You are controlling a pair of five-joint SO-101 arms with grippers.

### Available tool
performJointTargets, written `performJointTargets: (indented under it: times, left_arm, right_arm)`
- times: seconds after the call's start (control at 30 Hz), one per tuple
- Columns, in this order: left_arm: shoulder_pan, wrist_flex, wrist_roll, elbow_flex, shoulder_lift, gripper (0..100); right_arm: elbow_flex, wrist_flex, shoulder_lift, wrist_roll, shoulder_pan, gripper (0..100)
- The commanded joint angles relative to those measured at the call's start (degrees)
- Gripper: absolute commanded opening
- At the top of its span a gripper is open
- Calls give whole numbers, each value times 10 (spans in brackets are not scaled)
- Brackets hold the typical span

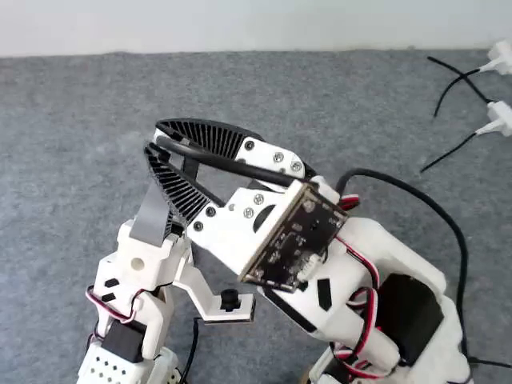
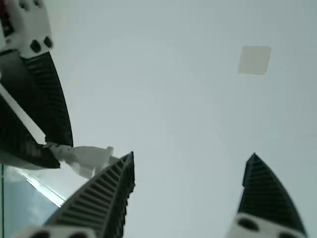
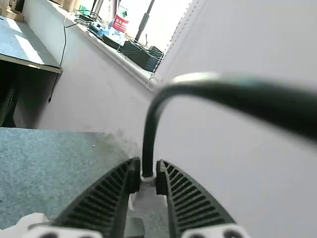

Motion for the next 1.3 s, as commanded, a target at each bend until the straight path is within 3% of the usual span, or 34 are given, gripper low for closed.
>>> performJointTargets:
  times: [0.0,0.87,1.27]
  left_arm:
    - [18,-33,-12,-5,-6,340]
    - [24,-41,-31,-5,-6,339]
    - [21,-41,-32,-5,-6,339]
  right_arm:
    - [-34,-17,7,1,9,8]
    - [-33,143,-58,-1,9,8]
    - [-32,147,-65,-31,9,9]
